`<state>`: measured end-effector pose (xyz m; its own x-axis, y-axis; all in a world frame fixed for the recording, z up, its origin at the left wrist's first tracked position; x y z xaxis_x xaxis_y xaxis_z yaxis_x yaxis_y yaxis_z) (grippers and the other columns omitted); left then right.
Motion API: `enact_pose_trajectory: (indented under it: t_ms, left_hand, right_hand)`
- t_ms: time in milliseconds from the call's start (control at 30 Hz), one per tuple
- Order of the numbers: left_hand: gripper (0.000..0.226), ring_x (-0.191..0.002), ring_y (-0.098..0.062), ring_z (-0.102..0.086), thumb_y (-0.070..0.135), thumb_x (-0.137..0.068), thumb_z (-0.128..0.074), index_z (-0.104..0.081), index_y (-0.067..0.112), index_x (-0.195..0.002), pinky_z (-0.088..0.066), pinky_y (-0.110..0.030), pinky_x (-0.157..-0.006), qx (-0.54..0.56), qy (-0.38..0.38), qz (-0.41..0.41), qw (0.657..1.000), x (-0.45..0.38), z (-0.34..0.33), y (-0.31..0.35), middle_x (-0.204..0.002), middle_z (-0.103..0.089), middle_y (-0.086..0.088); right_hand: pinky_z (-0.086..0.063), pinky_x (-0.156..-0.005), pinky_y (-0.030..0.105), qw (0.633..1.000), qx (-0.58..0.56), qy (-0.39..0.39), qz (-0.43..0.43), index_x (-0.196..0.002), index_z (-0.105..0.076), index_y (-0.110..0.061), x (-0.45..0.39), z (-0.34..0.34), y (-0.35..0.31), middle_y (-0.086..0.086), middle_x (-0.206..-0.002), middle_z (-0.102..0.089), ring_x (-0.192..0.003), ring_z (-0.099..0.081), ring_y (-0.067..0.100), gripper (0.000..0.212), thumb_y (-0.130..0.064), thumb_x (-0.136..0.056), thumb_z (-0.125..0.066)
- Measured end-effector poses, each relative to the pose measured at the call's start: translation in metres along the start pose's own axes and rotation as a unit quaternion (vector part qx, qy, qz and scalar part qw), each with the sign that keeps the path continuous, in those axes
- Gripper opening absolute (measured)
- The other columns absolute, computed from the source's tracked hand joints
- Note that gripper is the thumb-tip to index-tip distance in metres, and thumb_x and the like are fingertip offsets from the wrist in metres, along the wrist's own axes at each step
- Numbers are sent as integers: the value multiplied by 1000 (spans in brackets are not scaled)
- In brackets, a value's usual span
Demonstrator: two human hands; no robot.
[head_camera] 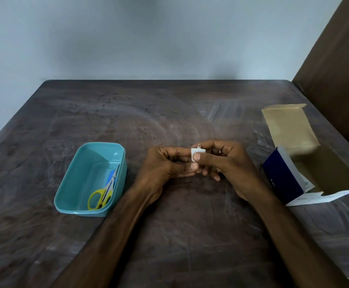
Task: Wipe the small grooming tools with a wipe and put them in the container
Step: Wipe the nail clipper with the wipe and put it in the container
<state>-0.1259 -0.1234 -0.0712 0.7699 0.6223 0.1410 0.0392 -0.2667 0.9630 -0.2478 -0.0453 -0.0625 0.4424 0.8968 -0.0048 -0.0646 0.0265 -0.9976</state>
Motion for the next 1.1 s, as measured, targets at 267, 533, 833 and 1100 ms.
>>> enact_pose_trajectory:
  t_ms: [267,533,833,1100]
  left_hand:
    - [29,-74,-19,-71,-9,-74,-71,-76,5,-99,-59,-24,-71,0,-3,0,1000,0,0,-1,-80,-74,-17]
    - [29,-71,-17,-71,-10,-74,-70,-76,4,-99,-59,-24,-69,3,2,0,1000,-1,1,-1,-76,-74,-12]
    - [28,-71,-18,-72,-8,-73,-72,-77,5,-97,-58,-23,-67,8,13,-4,1000,-1,4,-1,-77,-74,-14]
    - [15,-74,-20,-74,11,-79,-70,-76,4,-92,-58,-24,-63,31,31,9,999,-3,7,-2,-81,-75,-15]
  right_hand:
    - [-37,-41,25,1000,-13,5,-6,-93,-75,-12,-1,0,3,9,-67,-70,-54,-64,17,8,-10,-90,-68]
    - [-37,-42,26,1000,-13,5,-8,-93,-75,-8,-1,-1,4,10,-67,-71,-55,-65,18,8,-13,-90,-69]
    - [-40,-44,26,1000,-10,-12,-6,-99,-75,-12,-1,-1,3,16,-72,-73,-59,-67,19,13,-12,-86,-73]
    - [-36,-42,26,1000,2,13,18,-90,-76,-6,-2,1,-1,14,-68,-72,-57,-65,23,12,-14,-92,-67]
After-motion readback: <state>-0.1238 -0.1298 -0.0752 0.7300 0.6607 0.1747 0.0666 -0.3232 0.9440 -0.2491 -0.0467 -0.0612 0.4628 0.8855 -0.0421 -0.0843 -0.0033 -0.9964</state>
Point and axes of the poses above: each hand's wrist, its own x-axis away from the middle knuckle, its own z-axis out of the back of the hand, y = z × x, the point moved 7 cm from there along -x, towards the middle knuckle
